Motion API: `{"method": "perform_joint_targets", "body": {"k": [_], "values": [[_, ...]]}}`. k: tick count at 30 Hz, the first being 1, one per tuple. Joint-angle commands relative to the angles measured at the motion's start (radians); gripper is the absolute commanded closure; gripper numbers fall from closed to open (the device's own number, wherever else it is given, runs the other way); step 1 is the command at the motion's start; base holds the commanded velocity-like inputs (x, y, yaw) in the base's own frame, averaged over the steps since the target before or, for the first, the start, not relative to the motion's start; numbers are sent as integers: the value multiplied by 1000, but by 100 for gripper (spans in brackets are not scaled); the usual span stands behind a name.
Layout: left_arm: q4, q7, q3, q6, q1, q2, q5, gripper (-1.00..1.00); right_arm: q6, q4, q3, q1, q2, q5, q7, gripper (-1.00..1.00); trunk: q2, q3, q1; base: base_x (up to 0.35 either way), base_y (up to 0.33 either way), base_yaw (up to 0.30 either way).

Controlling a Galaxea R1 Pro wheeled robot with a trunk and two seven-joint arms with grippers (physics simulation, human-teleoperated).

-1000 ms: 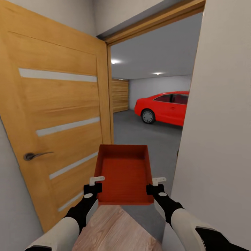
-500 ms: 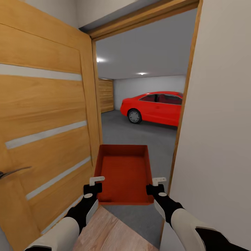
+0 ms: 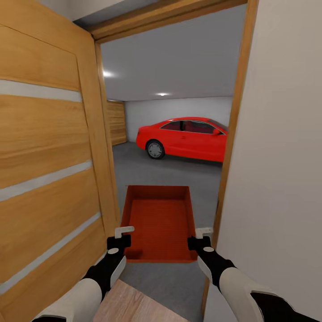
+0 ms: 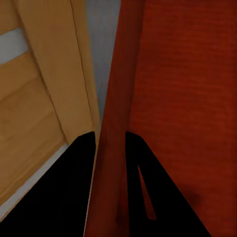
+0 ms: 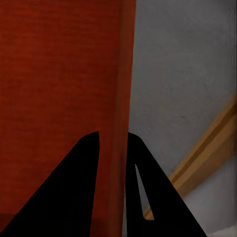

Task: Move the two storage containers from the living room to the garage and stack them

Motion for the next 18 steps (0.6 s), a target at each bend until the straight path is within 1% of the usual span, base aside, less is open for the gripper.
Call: {"method": "perform_joint_targets", "body": {"k": [1, 9, 12, 18], "values": [[-1, 28, -3, -3, 0, 69, -9, 100, -3, 2, -36, -2, 1, 6, 1, 100, -2, -2, 1, 244, 216, -284], [-1, 28, -3, -3, 0, 69, -9, 100, -3, 2, -36, -2, 1, 6, 1, 100, -2, -2, 1, 244, 216, -270], [-1, 28, -3, -3, 1, 69, -9, 100, -3, 2, -36, -2, 0, 5, 1, 100, -2, -2, 1, 244, 216, -93], [-1, 28, -3, -3, 0, 69, -9, 100, -3, 2, -36, -2, 1, 5, 1, 100, -2, -2, 1, 244, 216, -14]]}}
